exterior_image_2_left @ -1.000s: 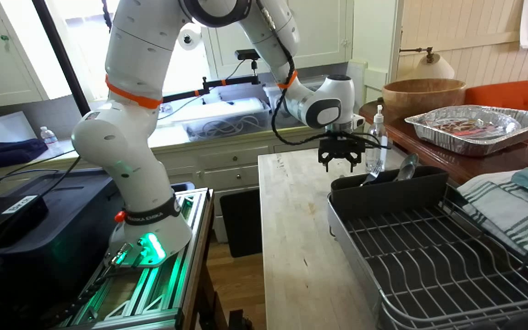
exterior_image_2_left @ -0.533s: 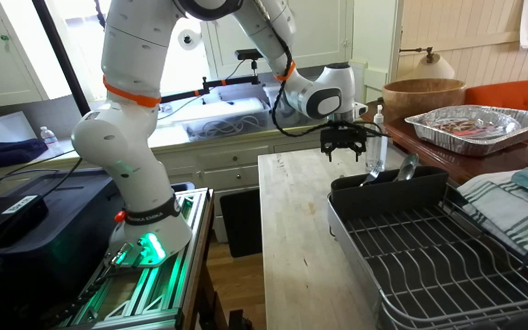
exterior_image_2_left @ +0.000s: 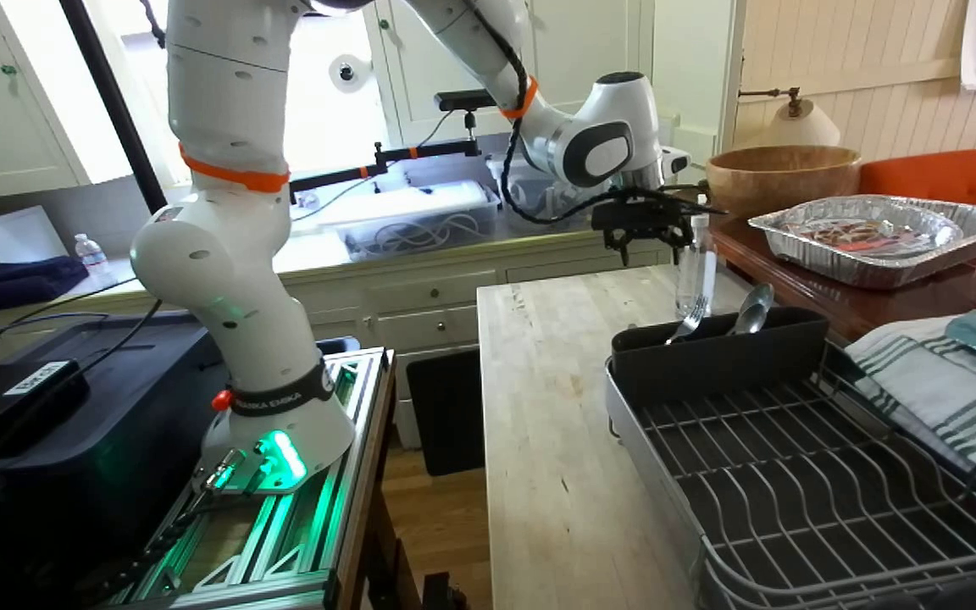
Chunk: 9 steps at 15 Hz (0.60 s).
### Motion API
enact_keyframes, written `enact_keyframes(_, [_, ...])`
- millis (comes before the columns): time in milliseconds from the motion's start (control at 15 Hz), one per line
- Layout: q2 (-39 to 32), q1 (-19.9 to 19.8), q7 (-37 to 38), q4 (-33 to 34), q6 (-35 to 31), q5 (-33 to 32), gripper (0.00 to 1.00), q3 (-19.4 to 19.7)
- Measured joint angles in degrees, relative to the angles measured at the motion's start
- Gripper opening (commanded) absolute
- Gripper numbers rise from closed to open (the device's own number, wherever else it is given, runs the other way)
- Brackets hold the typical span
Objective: Take the knife off the drying rack and place it on the counter top
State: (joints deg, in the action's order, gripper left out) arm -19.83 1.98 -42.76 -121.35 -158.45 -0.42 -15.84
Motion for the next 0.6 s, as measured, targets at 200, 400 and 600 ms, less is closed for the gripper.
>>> enact_keyframes(200, [3.7,-0.4,4.1,-1.6,-0.3,2.2,1.0,0.0])
enact_keyframes(400, [7.4,-0.9,6.3,-3.5,-0.3,8.2,1.0,-0.5])
enact_keyframes(600, [11.3,-0.9,12.6,-5.2,-0.3,10.4,1.0,0.6])
